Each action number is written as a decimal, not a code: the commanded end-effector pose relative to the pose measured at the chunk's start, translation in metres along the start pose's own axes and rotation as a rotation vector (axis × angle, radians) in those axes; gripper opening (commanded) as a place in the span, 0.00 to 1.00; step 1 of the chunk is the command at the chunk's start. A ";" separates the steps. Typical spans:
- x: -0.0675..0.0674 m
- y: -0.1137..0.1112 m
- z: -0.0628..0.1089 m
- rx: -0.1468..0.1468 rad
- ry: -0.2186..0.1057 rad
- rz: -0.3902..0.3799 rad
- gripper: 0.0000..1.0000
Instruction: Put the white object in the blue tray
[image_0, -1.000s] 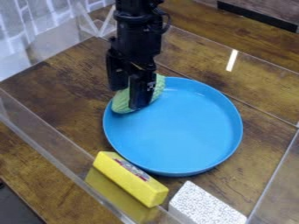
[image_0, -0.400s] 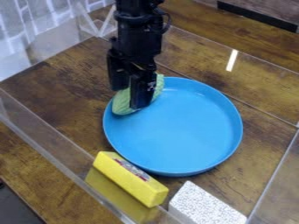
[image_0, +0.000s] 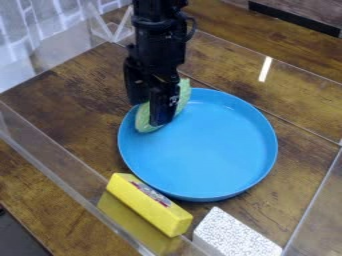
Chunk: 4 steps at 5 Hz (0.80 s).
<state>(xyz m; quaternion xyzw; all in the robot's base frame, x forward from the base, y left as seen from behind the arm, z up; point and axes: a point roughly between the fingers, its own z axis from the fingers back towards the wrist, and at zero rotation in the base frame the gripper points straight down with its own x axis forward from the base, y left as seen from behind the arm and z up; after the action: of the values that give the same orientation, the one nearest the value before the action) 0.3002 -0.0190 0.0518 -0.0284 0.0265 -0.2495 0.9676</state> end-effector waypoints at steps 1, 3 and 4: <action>0.006 0.002 0.003 0.015 -0.028 0.001 1.00; 0.011 -0.006 -0.003 0.016 0.004 -0.048 1.00; 0.012 -0.009 -0.003 0.016 0.024 -0.071 0.00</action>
<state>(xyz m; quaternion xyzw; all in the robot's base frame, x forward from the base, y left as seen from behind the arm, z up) 0.2972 -0.0274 0.0355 -0.0240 0.0608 -0.2743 0.9594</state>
